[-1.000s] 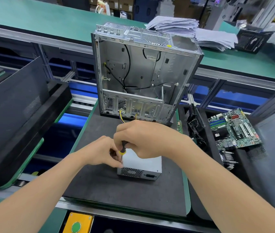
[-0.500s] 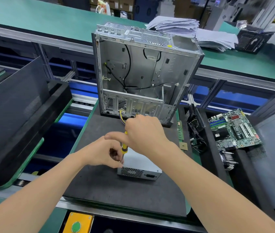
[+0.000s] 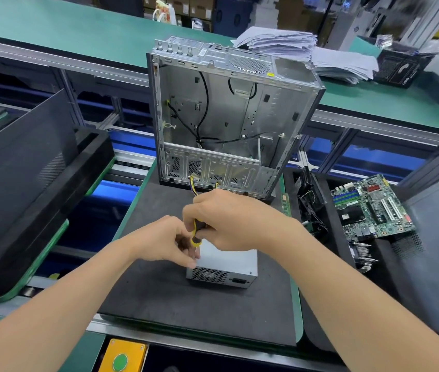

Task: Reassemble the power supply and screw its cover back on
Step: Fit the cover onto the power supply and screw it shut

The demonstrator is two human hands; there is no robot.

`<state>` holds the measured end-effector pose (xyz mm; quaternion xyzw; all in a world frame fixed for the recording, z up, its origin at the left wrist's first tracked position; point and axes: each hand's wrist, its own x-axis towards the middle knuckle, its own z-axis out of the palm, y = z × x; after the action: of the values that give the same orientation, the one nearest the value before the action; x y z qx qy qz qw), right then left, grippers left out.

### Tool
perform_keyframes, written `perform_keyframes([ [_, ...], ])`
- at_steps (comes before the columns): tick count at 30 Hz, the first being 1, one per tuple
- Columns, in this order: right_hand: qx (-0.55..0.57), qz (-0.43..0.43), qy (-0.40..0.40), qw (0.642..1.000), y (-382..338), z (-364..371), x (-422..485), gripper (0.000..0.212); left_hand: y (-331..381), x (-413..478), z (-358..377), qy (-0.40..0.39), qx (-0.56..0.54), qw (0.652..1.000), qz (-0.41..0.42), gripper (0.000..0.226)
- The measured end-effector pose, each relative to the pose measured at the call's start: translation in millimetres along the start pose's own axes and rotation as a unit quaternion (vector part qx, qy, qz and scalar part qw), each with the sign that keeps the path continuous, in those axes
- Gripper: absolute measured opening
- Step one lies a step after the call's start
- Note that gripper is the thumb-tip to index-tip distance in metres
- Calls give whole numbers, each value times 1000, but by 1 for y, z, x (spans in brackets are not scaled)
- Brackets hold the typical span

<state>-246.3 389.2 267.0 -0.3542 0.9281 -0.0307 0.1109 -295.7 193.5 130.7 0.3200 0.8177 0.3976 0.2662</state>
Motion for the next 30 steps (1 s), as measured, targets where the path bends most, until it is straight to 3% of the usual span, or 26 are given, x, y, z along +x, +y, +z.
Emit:
perform_keyframes([
  [2,-12,16,23,1000,-2,5,3,13,3,-2,-1,-23,-9,1000,7,24],
  [6,-25,92,60,994,-6,14,10,44,3,-2,0,-34,-4,999,28,34],
  [9,-31,144,91,985,-10,19,14,64,-2,-3,2,-15,-13,1000,23,27],
  [14,-43,245,129,960,-11,23,15,76,-7,-1,6,3,-30,999,10,15],
  [17,-23,193,112,975,-11,24,10,71,-7,2,6,16,-16,1000,4,18],
  [21,23,16,13,1000,-8,12,1,10,-7,3,5,9,6,1000,20,17],
  [24,34,0,-18,999,-5,8,1,10,-9,1,4,-8,-11,1000,11,23],
  [30,39,46,34,998,-4,11,7,16,-12,-1,5,-32,-67,997,8,25],
])
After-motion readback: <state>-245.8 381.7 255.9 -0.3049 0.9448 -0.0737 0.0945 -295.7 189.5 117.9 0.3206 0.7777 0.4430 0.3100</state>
